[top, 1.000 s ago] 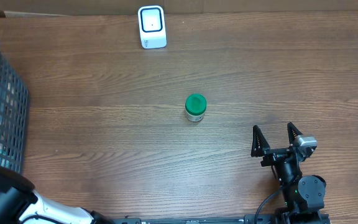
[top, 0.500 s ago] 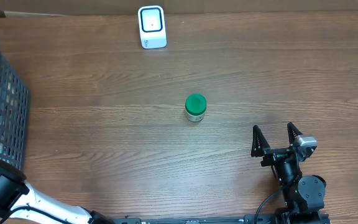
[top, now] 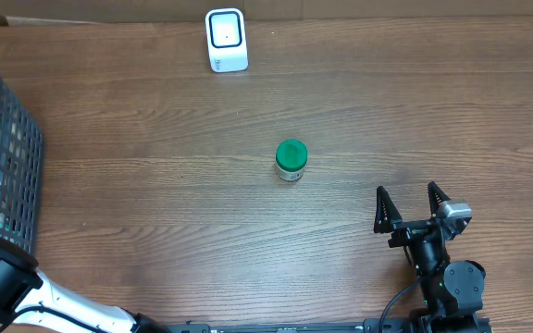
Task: Scan the item barcode
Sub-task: 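Reach the left gripper into the basket and grasp the orange packet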
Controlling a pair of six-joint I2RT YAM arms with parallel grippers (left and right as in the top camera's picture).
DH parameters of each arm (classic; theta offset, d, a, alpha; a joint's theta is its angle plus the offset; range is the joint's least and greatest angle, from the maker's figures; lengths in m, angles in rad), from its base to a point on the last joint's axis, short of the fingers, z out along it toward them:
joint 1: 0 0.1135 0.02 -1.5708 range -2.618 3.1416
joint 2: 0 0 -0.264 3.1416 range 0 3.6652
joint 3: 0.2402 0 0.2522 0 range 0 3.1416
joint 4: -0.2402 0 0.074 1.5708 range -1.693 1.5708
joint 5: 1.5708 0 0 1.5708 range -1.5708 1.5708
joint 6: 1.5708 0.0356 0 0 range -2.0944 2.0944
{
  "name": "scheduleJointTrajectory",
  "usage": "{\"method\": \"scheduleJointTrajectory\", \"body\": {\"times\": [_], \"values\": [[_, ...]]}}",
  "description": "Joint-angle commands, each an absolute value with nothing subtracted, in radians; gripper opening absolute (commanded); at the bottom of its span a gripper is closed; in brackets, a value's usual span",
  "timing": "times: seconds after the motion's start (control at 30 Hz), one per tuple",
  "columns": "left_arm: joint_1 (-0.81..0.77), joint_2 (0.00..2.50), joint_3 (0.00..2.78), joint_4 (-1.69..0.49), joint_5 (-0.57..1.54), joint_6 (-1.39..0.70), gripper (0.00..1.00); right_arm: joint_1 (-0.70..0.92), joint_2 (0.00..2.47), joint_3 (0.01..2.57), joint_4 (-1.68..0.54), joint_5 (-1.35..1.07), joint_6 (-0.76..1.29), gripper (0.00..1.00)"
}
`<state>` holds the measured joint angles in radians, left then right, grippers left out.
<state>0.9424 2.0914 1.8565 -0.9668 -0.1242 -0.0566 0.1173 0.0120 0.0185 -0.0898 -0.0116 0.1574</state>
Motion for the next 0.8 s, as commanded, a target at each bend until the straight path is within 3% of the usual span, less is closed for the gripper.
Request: {"method": "scheduleJointTrajectory", "body": {"times": [0.0, 0.5, 0.57, 0.67, 0.7, 0.77], "values": [[0.936, 2.144, 1.865, -0.912, -0.164, -0.01, 0.75, 0.112, 0.003, 0.008, -0.084, -0.012, 0.16, 1.0], [0.927, 2.294, 1.865, -0.841, -0.141, 0.057, 0.67, 0.112, 0.003, 0.008, -0.084, -0.012, 0.16, 1.0], [0.927, 2.312, 1.865, -0.844, -0.14, 0.056, 0.58, 0.112, 0.003, 0.008, -0.084, -0.012, 0.16, 1.0], [0.927, 2.316, 1.865, -0.855, -0.139, 0.056, 0.11, 0.112, 0.003, 0.008, -0.084, -0.012, 0.16, 1.0], [0.927, 2.313, 1.866, -0.856, -0.139, 0.056, 0.04, 0.112, 0.003, 0.008, -0.084, -0.012, 0.16, 1.0], [0.927, 2.301, 1.868, -0.864, -0.139, 0.053, 0.04, 0.112, 0.003, 0.008, -0.084, -0.012, 0.16, 1.0]]}}
